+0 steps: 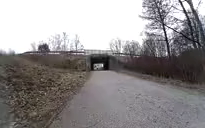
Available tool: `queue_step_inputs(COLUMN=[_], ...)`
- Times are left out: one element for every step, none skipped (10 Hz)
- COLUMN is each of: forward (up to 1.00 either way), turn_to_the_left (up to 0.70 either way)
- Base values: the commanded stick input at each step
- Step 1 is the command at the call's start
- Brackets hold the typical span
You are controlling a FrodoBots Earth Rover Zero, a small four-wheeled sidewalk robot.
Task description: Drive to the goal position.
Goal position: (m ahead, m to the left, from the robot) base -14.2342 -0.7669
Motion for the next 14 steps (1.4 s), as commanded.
queue_step_inputs(forward=[0.0,0.0,0.0,0.0,0.0,0.0,0.0,0.0,0.0,0.0,0.0,0.0,0.0,0.0], turn_to_the_left=[0.0,0.0,0.0,0.0,-0.35,-0.7,-0.7,-0.7,-0.7,-0.7,-0.7,-0.7,-0.7,-0.7])
